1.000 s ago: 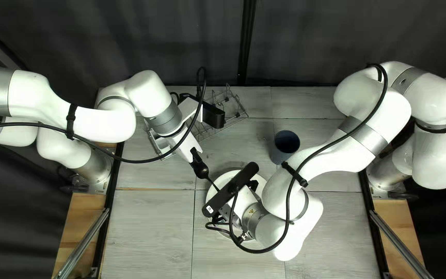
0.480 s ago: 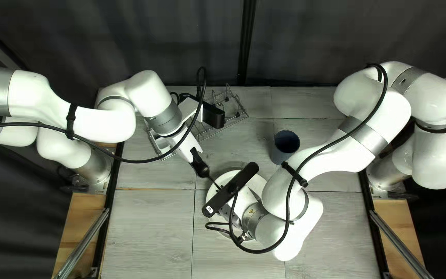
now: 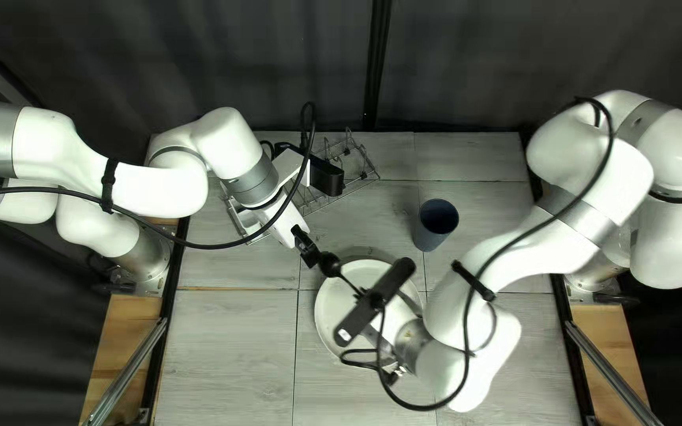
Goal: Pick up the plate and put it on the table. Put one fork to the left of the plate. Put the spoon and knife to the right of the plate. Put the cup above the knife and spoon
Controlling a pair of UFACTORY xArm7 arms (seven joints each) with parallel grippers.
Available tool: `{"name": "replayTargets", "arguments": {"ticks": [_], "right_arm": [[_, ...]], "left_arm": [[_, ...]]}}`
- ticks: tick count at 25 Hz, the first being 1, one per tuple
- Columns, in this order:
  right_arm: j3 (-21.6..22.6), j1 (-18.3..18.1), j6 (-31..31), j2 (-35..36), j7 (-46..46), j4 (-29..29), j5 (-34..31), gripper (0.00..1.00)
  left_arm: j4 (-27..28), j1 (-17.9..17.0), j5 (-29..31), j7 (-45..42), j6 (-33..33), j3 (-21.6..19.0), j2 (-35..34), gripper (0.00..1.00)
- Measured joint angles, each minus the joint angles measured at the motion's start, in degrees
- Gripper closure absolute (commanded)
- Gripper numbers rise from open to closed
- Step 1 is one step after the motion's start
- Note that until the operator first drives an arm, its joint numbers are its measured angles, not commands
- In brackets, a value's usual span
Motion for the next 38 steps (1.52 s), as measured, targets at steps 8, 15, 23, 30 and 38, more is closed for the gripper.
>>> {"name": "replayTargets", "arguments": {"ticks": [8,15,23,30,38], "right_arm": [[5.35,-1.52,3.03,-5.78,0.21,-3.51,14.29,1.00],[5.71,-1.93,1.98,-6.55,0.04,-4.64,14.38,1.00],[5.28,-5.46,-0.80,-5.53,7.35,-2.25,27.87,1.00],[4.72,-5.00,-0.12,-4.27,9.45,-1.07,29.32,1.00],[5.04,-8.23,-9.91,-10.05,15.88,-9.27,32.98,1.00]], "left_arm": [[0.00,0.00,0.00,0.00,0.00,0.00,0.00,0.00],[0.00,0.00,0.00,0.00,0.00,0.00,0.00,0.00],[0.00,0.00,0.00,0.00,0.00,0.00,0.00,0.00],[0.00,0.00,0.00,0.00,0.00,0.00,0.00,0.00],[0.00,0.00,0.00,0.00,0.00,0.00,0.00,0.00]]}}
